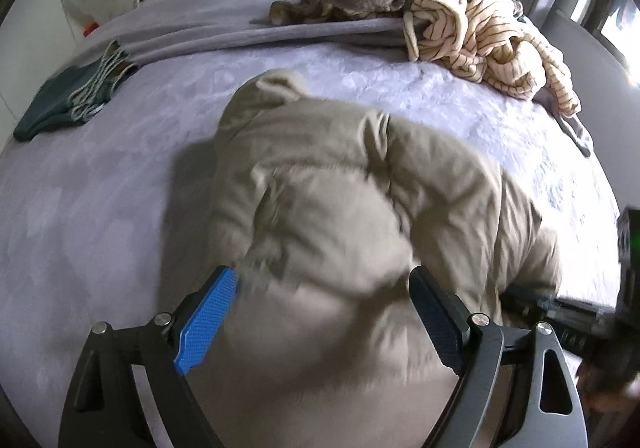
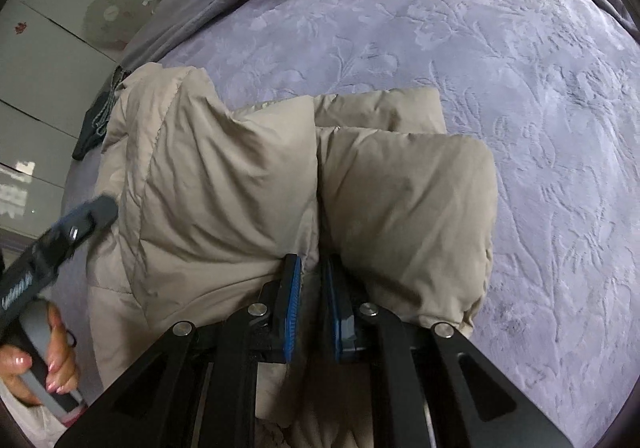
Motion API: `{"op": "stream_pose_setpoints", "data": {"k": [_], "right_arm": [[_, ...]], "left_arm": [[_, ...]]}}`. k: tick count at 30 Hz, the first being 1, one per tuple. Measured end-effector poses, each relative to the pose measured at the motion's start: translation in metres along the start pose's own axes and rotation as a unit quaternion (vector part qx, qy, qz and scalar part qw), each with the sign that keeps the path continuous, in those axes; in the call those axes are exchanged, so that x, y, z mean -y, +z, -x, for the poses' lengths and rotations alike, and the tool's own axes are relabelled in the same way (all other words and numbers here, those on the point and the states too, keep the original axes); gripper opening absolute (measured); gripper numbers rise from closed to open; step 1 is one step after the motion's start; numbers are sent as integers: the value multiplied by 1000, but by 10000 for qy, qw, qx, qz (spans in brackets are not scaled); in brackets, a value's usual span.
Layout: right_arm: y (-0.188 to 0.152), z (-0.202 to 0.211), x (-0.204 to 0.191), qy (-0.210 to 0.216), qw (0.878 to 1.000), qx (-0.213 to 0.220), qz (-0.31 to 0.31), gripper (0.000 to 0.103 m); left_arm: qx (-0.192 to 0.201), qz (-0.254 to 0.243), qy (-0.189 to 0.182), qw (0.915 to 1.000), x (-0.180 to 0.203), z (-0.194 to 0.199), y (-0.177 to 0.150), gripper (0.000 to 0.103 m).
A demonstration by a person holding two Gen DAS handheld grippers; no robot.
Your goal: Fold large clothes
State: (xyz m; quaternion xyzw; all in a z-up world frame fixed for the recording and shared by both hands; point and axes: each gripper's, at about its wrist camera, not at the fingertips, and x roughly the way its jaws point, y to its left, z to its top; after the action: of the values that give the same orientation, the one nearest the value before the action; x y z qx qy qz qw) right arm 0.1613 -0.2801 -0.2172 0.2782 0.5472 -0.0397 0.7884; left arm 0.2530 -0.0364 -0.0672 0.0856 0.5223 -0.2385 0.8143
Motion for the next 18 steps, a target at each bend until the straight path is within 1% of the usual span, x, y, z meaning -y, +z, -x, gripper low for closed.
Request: {"op": "stream_pose_setpoints", "data": {"k": [3, 5, 7, 10, 12, 14, 16, 18], "right_arm": [[-2, 9, -5, -95, 10000, -20, 4, 17], [-7, 22, -11, -199, 9998, -1, 91, 17], [-16, 36, -14, -216, 9996, 36, 165, 17], [-32, 55, -19, -217, 9995, 97, 229, 17], [-50, 71, -24, -284, 9990, 179, 305, 17], [-67, 79, -27, -302, 9986, 218, 369, 17], [-86, 78, -28, -306, 9986, 91, 414, 17], [-102, 68, -26, -387, 9982, -173, 420, 17]], "left_arm": [[-110, 32, 103, 9999, -5, 12, -15, 89], [-136, 56, 97, 9998, -8, 19, -24, 89], [-162, 82, 75, 9998, -11, 26, -32, 89], [-228, 108, 136, 9996, -14, 34, -51, 89], [-252, 110, 179, 9995, -16, 38, -64, 89], [-356, 88, 198, 9991, -17, 35, -82, 90], [-424, 106, 186, 9989, -19, 30, -98, 91], [-495, 201, 128, 9985, -22, 25, -106, 91]]}}
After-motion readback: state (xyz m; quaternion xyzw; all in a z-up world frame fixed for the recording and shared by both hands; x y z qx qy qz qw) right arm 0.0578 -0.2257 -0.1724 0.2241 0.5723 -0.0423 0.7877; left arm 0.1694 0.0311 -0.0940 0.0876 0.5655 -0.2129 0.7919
